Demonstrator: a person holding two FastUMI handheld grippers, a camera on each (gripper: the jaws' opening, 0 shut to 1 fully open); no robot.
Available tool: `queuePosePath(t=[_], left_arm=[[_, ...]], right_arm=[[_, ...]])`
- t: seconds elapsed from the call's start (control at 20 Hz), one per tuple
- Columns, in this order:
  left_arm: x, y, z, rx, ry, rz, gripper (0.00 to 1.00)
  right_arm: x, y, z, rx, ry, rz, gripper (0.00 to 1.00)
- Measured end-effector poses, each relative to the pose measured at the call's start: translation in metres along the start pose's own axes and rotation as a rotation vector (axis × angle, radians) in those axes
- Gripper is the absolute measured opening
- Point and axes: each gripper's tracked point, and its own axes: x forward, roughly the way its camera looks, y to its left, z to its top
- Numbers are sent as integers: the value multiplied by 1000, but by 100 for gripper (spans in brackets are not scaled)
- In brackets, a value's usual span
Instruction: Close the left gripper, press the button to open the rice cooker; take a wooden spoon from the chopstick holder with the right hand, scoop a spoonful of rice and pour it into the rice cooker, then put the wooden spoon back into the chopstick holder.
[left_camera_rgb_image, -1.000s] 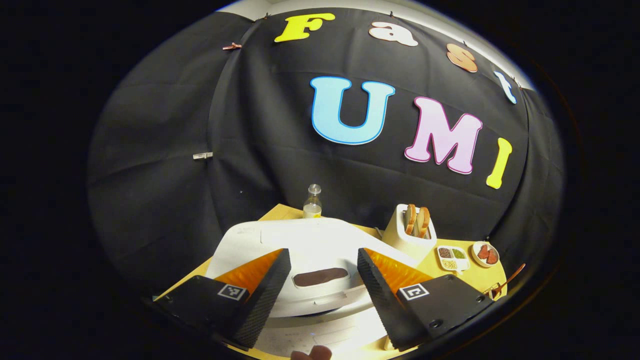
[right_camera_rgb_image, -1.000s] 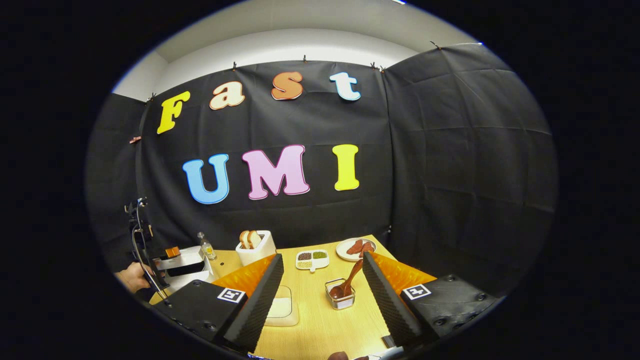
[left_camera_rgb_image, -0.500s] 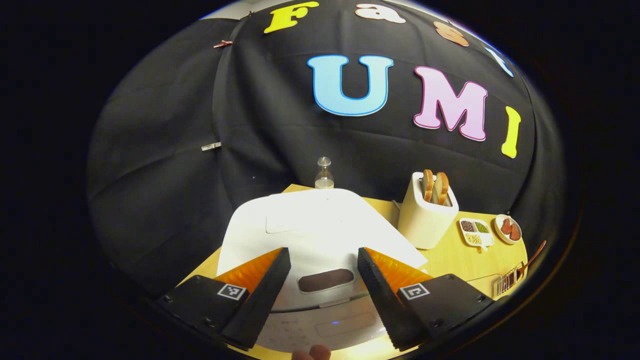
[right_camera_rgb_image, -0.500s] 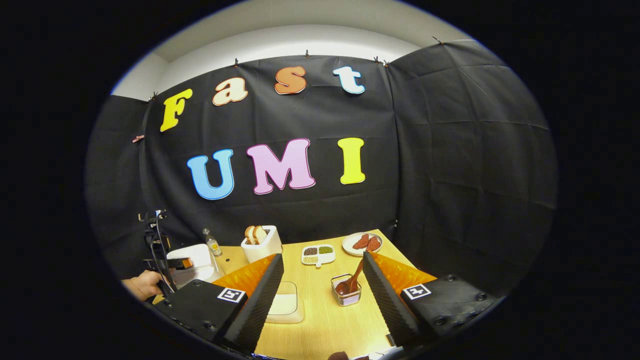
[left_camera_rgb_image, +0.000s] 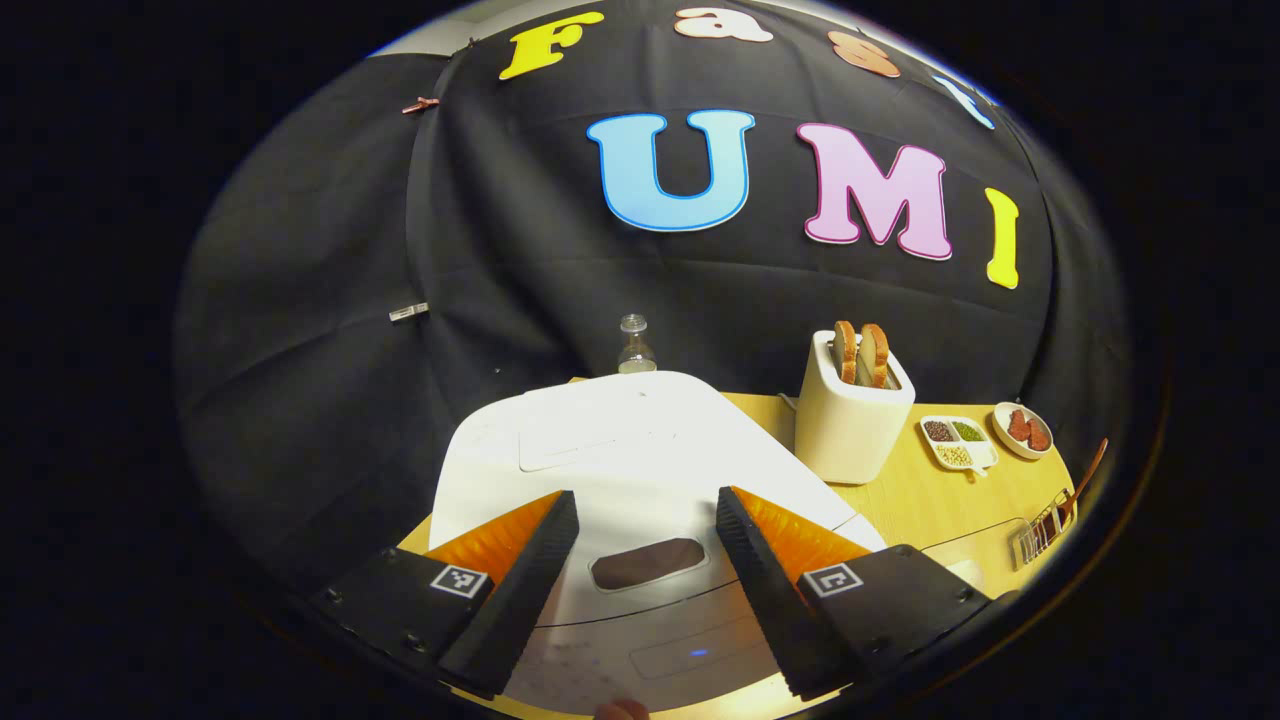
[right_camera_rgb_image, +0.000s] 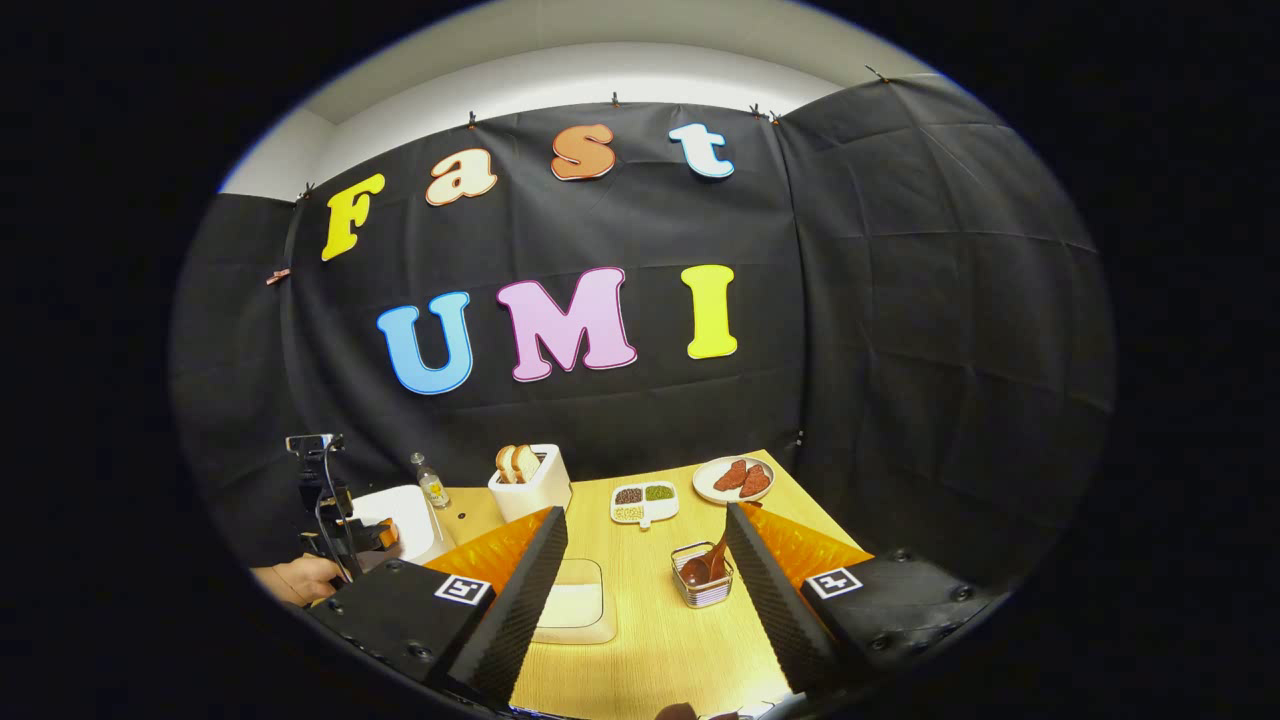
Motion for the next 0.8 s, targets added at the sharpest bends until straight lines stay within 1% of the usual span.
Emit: queuePosePath(t=[0.1, 0.35, 0.45, 0.6, 0.8], left_arm=[[0, 0, 1, 19, 4, -8, 99], [-1, 3, 7, 2, 6, -24, 97], [-7, 4, 14, -13, -20, -30, 96], [-21, 3, 27, -73, -72, -67, 95], [-52, 5, 55, -76, -182, -124, 97]], right_arm=[[-2, 0, -3, -6, 4, -2, 98], [-5, -1, -4, -16, 5, -5, 98], [-5, 0, -4, -20, 3, -7, 98], [-3, 4, -1, -27, -6, -3, 98], [1, 10, 4, -59, -25, 4, 98]])
